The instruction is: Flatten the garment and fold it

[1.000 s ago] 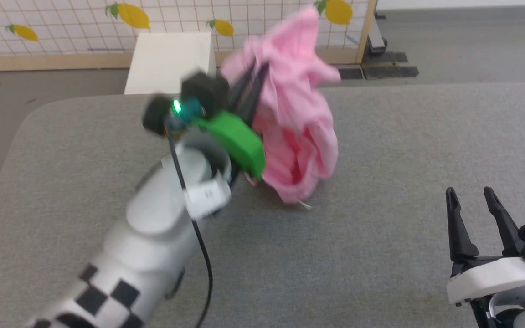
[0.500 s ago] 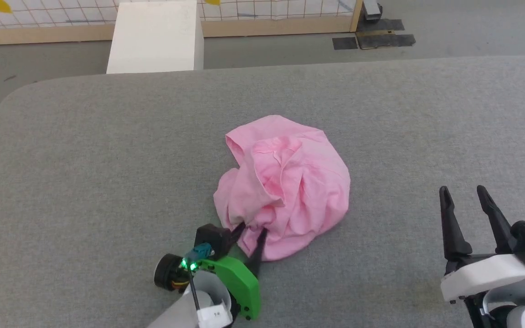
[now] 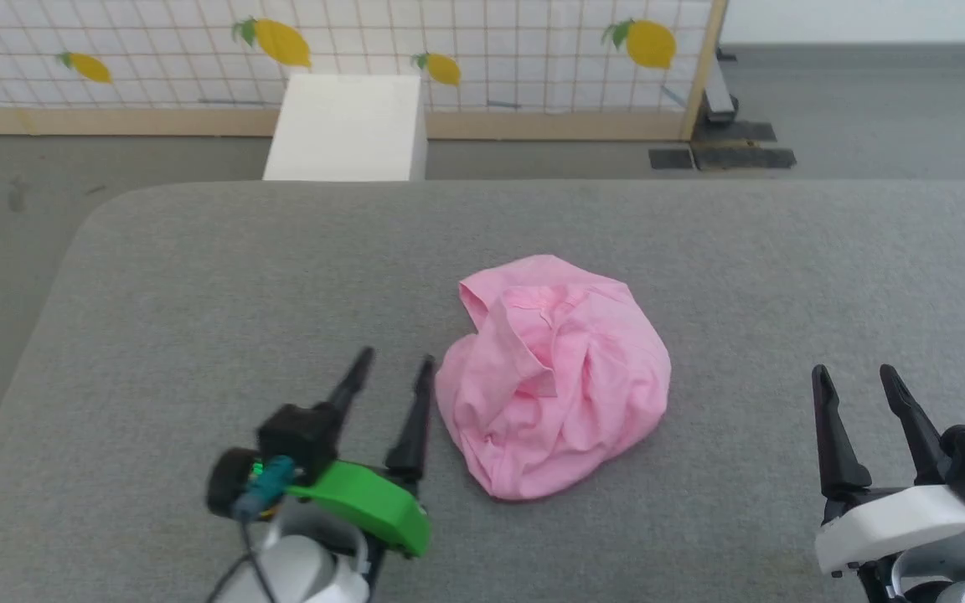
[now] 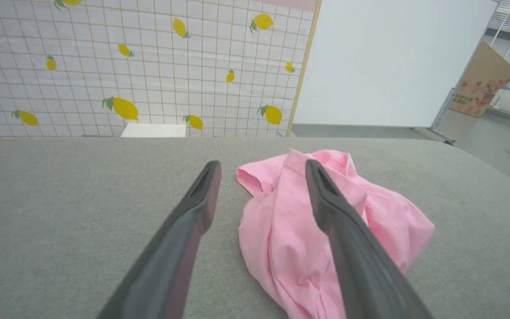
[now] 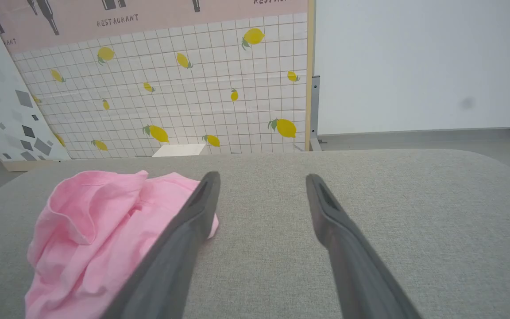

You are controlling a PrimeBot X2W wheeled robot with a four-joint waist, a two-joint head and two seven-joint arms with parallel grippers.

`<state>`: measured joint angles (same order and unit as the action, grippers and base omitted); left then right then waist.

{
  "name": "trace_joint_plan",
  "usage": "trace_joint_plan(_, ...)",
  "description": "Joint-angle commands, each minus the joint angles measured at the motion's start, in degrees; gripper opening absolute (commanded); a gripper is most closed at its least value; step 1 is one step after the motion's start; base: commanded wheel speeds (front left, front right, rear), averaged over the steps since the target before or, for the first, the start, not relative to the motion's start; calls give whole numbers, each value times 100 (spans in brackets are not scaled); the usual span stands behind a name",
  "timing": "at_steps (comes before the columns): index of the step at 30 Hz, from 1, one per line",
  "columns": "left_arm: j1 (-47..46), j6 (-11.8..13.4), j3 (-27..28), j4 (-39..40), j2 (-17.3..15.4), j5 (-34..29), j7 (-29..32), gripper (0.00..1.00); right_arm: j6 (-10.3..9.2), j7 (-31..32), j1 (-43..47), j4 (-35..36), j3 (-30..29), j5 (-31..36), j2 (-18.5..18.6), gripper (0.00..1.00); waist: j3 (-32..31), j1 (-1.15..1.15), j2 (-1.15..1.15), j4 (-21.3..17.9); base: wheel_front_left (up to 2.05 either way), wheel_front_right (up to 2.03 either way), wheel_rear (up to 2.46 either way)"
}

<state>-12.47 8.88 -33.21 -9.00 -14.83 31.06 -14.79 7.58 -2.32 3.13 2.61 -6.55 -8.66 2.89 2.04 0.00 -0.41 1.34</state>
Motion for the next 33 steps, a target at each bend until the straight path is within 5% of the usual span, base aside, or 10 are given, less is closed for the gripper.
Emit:
trace_joint_plan(1, 131, 16, 133, 140, -113, -91, -19, 100, -9, 15, 72, 45, 13, -26, -2, 100, -124, 0, 41, 137, 0, 0, 0)
trace_joint_plan(16, 875, -88, 1302, 824, -961, -250, -20, 100, -9, 201, 287, 149, 93, 44, -2, 100, -222, 0, 41, 237, 0, 0, 0)
trace_joint_plan(33, 860, -164, 1324, 771, -999, -107, -11, 100, -9, 377, 88, -138, 1, 503, -2, 100, -93, 0, 41, 292, 0, 0, 0)
